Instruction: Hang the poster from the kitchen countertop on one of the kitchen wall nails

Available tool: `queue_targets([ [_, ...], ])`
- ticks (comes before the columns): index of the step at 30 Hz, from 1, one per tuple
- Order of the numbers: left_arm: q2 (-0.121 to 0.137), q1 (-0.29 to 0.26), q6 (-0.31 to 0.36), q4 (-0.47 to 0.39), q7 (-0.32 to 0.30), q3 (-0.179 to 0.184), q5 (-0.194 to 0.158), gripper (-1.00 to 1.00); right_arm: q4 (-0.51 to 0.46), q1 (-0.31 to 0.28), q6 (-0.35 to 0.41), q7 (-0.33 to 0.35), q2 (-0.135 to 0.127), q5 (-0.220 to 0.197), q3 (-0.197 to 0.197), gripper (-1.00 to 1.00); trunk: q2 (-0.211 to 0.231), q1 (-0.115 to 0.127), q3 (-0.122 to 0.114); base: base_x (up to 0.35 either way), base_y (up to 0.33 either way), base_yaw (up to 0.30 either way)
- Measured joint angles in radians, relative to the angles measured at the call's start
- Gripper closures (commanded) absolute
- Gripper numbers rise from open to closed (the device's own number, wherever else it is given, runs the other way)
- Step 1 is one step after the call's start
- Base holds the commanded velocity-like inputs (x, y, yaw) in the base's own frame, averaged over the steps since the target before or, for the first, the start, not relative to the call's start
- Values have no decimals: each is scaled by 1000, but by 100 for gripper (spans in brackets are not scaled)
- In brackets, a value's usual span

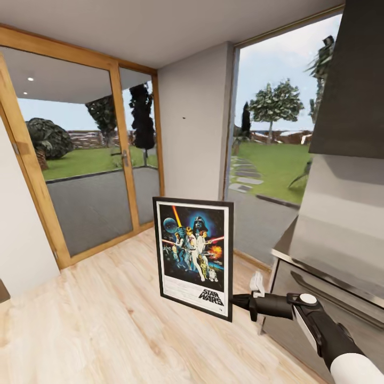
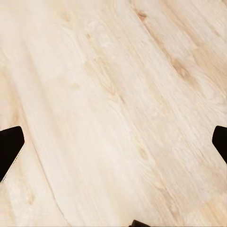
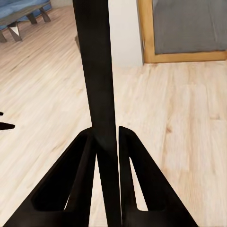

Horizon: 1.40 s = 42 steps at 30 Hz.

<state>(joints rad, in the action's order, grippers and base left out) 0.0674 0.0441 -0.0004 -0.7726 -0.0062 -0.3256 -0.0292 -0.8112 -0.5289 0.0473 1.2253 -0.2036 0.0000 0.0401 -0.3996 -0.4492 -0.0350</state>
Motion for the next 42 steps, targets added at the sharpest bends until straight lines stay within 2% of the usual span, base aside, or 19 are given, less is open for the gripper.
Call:
queue_targets([
  [26, 1, 0, 0, 0, -1, 0, 0, -100, 0, 0, 0, 1, 0, 0, 0, 100, 0, 0, 0, 258, 261, 0],
  [42, 1, 0, -1, 0, 0, 0, 0, -100, 0, 0, 0, 1, 0, 0, 0, 100, 0, 0, 0, 304, 174, 0],
])
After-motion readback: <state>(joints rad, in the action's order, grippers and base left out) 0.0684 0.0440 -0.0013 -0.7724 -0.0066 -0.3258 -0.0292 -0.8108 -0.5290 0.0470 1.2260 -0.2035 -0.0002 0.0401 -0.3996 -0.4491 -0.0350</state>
